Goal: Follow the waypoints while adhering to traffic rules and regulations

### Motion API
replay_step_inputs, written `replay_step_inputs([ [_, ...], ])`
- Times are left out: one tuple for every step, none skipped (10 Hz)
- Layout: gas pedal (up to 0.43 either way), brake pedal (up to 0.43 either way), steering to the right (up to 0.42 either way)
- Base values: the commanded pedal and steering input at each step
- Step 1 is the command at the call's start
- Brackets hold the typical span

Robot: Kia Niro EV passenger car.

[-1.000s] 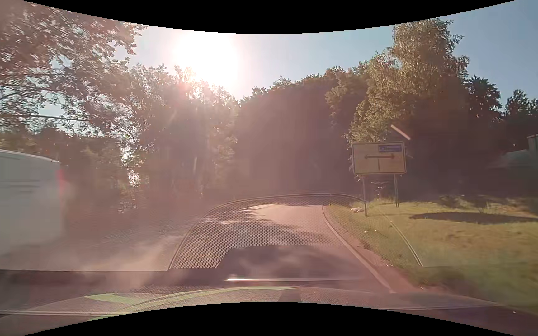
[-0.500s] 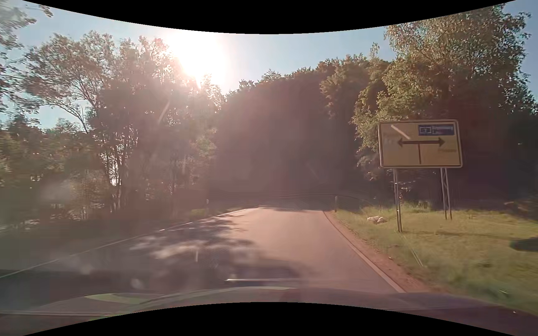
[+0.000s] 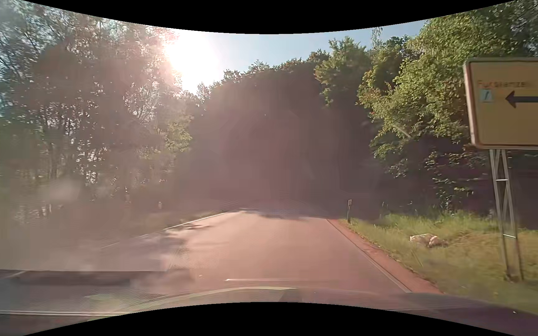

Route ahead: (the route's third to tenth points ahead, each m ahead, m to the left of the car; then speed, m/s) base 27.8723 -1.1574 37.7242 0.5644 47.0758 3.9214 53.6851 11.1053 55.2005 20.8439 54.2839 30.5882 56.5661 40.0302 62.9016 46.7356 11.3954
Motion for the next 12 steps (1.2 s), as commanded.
replay_step_inputs([
  [0.067,0.000,0.041],
  [0.067,0.000,0.041],
  [0.079,0.000,0.040],
  [0.079,0.000,0.040],
  [0.079,0.000,0.040],
  [0.079,0.000,0.039],
  [0.067,0.000,0.038],
  [0.020,0.000,0.034],
  [0.000,0.000,0.031],
  [0.000,0.000,0.027],
  [0.000,0.000,0.019],
  [0.000,0.000,0.011],
])
